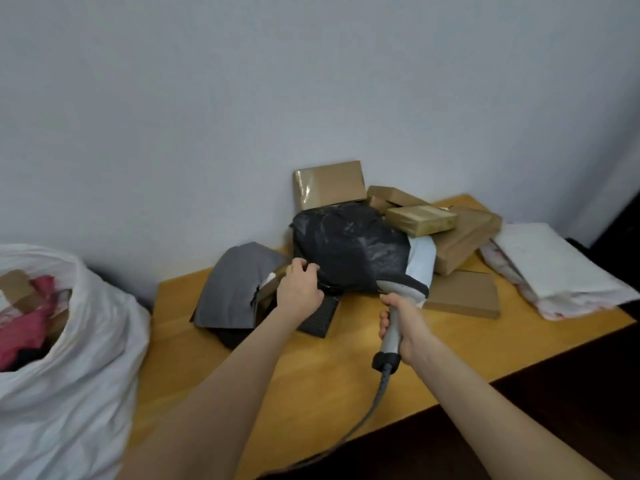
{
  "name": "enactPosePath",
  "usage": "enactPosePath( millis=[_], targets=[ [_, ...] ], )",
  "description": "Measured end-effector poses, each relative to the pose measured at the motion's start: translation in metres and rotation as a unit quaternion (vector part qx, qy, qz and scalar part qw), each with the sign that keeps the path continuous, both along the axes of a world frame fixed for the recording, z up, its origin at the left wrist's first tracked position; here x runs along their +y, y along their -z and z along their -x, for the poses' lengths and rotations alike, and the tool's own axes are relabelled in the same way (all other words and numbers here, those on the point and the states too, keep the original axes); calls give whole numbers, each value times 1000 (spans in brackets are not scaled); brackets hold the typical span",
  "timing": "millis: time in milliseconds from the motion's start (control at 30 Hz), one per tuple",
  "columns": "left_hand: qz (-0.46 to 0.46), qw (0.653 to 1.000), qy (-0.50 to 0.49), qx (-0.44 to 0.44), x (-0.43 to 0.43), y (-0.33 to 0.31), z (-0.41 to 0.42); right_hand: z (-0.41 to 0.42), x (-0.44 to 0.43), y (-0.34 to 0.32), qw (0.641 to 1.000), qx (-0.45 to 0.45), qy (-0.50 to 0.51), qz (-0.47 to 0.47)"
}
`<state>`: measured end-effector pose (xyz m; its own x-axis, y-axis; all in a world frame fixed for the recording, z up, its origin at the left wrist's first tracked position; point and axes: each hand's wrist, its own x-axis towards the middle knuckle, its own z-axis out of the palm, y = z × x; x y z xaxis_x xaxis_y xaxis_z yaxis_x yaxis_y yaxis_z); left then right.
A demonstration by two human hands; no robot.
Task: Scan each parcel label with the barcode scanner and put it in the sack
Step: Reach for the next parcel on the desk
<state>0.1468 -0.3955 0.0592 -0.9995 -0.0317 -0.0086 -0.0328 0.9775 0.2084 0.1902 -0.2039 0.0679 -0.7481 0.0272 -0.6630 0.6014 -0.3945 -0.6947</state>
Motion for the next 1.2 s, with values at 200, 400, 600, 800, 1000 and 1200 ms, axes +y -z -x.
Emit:
enactPosePath(
  millis=[200,400,600,800,1000,1200],
  targets=[
    [-3,998,56,-24,96,8,47,32,92,-1,996,27,83,-30],
    [-3,990,135,-33,174,23,113,70,155,9,985,33,170,-26],
    [5,971,229,-73,278,53,149,91,239,26,967,20,251,-38],
    [-57,954,255,-143,386,87,171,113,322,56,952,10,301,-56],
    [-241,941,68,-227,484,132,194,142,401,90,952,6,291,-98],
    [-437,844,-197,-241,538,174,219,175,456,111,954,-2,277,-112]
  ],
)
